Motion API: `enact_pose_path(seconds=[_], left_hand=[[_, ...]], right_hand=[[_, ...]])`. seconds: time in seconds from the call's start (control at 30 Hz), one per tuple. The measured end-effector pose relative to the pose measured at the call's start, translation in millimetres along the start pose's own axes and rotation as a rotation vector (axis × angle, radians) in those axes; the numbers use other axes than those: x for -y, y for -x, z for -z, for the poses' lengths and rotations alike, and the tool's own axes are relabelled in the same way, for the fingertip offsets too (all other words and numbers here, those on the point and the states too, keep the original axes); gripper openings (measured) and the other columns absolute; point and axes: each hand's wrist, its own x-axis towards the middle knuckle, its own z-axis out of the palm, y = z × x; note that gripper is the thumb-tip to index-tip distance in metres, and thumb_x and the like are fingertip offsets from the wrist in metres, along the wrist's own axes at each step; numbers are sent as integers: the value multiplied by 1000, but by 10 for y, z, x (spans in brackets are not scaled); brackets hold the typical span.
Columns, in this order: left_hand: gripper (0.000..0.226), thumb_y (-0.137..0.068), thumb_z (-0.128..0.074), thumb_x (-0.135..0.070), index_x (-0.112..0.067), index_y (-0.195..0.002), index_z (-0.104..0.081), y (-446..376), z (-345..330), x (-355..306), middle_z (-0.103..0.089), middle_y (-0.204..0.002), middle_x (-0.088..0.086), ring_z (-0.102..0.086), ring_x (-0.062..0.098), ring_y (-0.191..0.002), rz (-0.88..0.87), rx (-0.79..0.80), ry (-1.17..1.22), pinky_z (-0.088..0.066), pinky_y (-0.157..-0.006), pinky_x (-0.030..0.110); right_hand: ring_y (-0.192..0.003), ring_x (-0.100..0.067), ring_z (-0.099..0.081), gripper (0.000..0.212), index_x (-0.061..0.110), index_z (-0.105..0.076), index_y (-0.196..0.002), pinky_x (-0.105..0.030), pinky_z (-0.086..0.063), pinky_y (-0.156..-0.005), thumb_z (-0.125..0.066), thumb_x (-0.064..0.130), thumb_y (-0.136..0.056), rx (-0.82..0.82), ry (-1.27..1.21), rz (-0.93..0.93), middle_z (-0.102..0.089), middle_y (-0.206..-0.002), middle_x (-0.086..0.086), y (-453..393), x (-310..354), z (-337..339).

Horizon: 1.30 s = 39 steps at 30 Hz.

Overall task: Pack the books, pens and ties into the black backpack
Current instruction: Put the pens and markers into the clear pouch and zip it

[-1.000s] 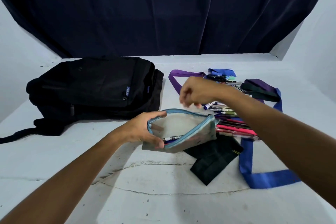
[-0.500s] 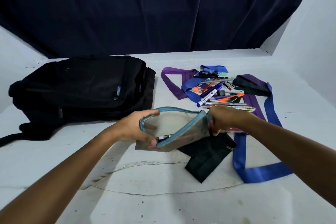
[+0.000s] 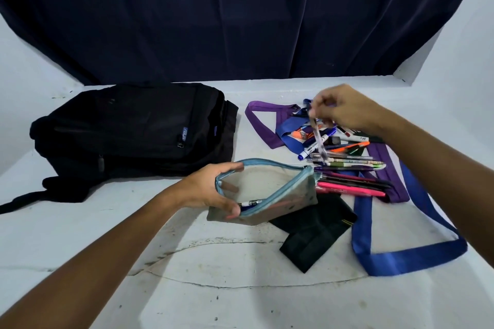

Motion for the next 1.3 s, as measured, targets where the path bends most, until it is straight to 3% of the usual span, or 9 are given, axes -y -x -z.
enact_pose_path(seconds=[0.2,0.37,0.43,0.53,0.63,0.8,1.0,1.17,1.3], left_hand=[[143,-24,-91,-66,-25,-150,-37,-19,8,31,-45,-145,-19,-58,4,-121,26,-16,-31,-45,-108,34],[111,-28,-91,-63,-30,-128,-58,-28,-16,25,-69,-114,-15,-66,3,-105,7,-30,-16,-50,-90,21],[103,-34,-91,-61,-29,-126,-59,-14,-30,-4,-71,-110,-15,-66,3,-102,-29,-47,-16,-47,-85,15],[102,-38,-92,-55,-27,-130,-57,-18,-41,-11,-69,-115,-16,-65,3,-107,-54,-42,12,-47,-87,15],[117,-32,-93,-58,-29,-137,-51,-16,-36,2,-62,-128,-17,-61,4,-116,-15,-23,30,-49,-97,23],[136,-28,-92,-65,-26,-147,-40,-28,6,47,-47,-143,-20,-53,5,-127,41,-25,-45,-42,-111,40],[139,-22,-91,-68,-27,-146,-42,-57,24,19,-46,-142,-17,-55,9,-125,48,-6,-64,-47,-106,40],[141,-24,-89,-70,-25,-148,-40,-64,26,-2,-46,-144,-17,-49,9,-131,43,-1,-103,-40,-112,39],[140,-25,-89,-70,-26,-148,-39,-60,24,-1,-50,-141,-17,-50,5,-129,39,-8,-105,-39,-113,37]], right_hand=[[-44,-5,-49,4,0,-61,-87,-16,-40,-46,-62,1,-91,37,-311,209,-64,-68,-6,-33,592,-406],[-60,0,-58,11,9,-69,-79,-23,-46,-59,-62,6,-87,429,302,281,-63,-70,9,-53,588,-1044],[-70,-15,-66,18,10,-70,-78,-27,-48,-57,-54,4,-83,514,504,236,-69,-77,2,-63,502,-1235],[-59,-18,-63,14,7,-73,-83,-20,-45,-47,-61,1,-82,617,501,152,-71,-78,-2,-77,460,-1285],[-46,-7,-56,8,9,-72,-85,-19,-47,-51,-66,3,-84,490,292,140,-64,-67,9,-114,521,-1005],[-46,-12,-57,18,7,-68,-81,-24,-46,-53,-57,-7,-84,110,150,33,-66,-69,-5,-167,183,-415],[-56,-10,-62,16,12,-70,-73,-22,-44,-53,-69,-4,-77,520,475,-227,-66,-58,13,111,-557,-449],[-83,-22,-61,29,12,-70,-87,-35,-49,-72,-87,22,-66,435,639,-220,-64,-87,-3,218,-663,-682],[-84,-19,-55,30,18,-63,-87,-28,-42,-68,-86,21,-68,365,646,-237,-55,-88,0,226,-672,-756]])
